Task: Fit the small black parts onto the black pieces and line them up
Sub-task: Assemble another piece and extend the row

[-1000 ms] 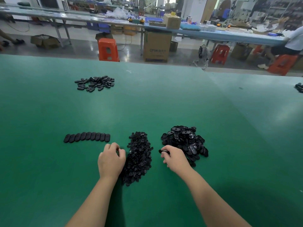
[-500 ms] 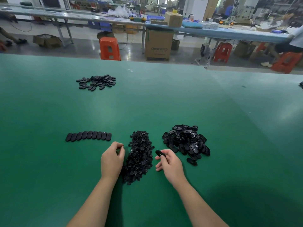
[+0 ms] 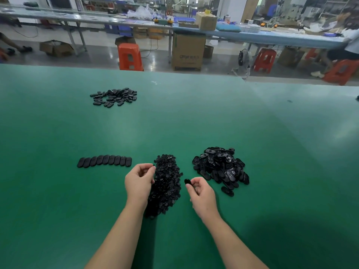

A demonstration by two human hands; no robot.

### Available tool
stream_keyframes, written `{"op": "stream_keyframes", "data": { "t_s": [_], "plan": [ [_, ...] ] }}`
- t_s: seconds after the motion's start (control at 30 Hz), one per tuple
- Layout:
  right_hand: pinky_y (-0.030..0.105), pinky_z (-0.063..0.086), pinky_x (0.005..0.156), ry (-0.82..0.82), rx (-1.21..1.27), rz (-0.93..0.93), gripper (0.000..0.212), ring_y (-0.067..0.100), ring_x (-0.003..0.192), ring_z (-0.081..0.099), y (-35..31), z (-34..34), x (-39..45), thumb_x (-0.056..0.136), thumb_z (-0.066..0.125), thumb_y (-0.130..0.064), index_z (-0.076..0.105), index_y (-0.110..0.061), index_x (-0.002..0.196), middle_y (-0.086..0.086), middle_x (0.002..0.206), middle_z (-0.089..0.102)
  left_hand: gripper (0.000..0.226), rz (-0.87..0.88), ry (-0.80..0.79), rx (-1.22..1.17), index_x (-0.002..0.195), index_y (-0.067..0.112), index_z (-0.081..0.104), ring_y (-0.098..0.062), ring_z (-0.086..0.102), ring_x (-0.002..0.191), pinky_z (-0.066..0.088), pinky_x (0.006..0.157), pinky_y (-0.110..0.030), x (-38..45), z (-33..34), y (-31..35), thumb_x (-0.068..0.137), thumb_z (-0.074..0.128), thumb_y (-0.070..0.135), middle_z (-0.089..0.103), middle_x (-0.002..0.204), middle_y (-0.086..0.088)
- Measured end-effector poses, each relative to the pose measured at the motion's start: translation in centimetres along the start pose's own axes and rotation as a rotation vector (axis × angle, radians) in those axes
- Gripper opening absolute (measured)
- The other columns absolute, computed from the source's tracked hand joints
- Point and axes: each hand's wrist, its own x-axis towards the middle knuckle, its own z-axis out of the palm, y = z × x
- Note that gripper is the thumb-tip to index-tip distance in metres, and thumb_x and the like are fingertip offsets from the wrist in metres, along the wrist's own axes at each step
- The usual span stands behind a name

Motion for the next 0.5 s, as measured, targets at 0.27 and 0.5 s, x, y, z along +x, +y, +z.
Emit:
{"op": "stream_keyframes", "data": {
  "t_s": [0.27,0.5],
  "plan": [
    [0.012,0.045,0.063,-0.001,0.005,-0.040,0.022,-0.001,0.063,0.053,0.1,0.1,0.0,0.098,0.064,-0.016,0.068,-0.034,0.110,-0.014,0.076,0.061,0.009,-0.020,-0.086,-0.036,0.092,0.016,0.077,-0.009,0.045,0.048,0.041,0.046,-0.017,-0.8,1.5,0.8,0.089,0.073,0.008,0.058,0.056,0.004],
    [0.034,0.054,0.051,0.020,0.070,0.009,0.010,0.021,0.049,0.063,0.2,0.2,-0.1,0.104,0.053,-0.017,0.052,-0.025,0.099,0.004,0.065,0.071,0.013,0.020,-0.287,0.194,0.084,0.019,0.077,-0.008,0.047,0.044,0.041,0.046,-0.016,-1.9,2.9,0.8,0.088,0.072,0.008,0.060,0.052,0.006]
  ]
}}
